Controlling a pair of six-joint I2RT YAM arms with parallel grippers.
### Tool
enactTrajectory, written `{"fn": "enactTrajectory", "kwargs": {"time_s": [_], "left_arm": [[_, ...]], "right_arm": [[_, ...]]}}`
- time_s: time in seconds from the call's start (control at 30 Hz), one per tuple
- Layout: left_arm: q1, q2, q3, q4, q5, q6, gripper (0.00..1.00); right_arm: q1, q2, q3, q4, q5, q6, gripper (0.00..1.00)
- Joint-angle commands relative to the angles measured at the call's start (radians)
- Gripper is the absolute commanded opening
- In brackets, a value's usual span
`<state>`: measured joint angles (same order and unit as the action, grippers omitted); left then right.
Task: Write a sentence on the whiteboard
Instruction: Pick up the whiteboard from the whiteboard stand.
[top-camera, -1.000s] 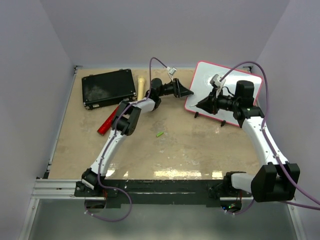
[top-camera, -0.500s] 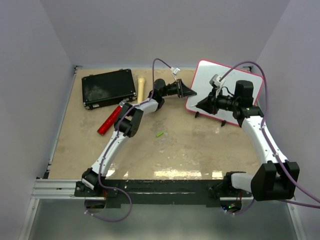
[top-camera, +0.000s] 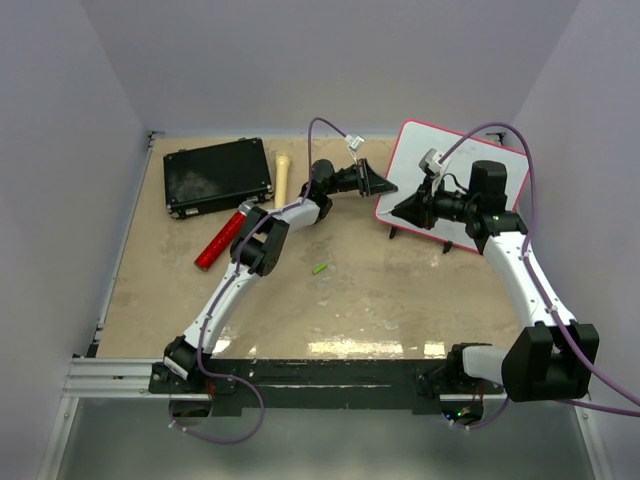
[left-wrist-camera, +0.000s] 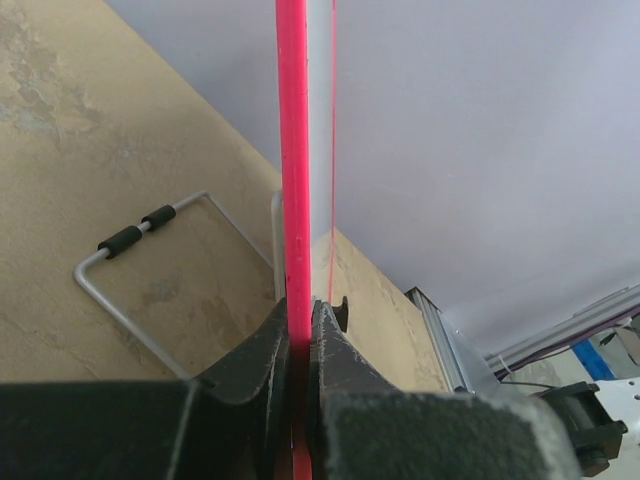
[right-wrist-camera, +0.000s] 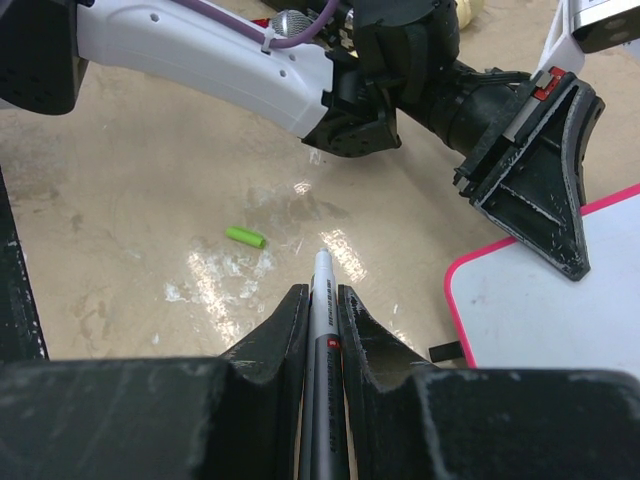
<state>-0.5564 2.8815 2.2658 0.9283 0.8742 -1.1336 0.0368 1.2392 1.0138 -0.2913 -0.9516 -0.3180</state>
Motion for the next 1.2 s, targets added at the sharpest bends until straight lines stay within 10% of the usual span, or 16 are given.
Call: {"fn": "enactTrajectory", "kwargs": {"time_s": [0.0, 1.17], "left_arm": [[0.019, -0.100, -0.018, 0.104, -0.044, 0.040, 0.00], [0.021, -0.364, -0.187, 0.240, -0.224, -0.140, 0.00]], "right_arm": [[-0.008, -0.017, 0.029, 0.001, -0.038, -0.006, 0.00], [-0.034, -0.096, 0.078, -0.118, -0.180, -0.108, 0.00]]}}
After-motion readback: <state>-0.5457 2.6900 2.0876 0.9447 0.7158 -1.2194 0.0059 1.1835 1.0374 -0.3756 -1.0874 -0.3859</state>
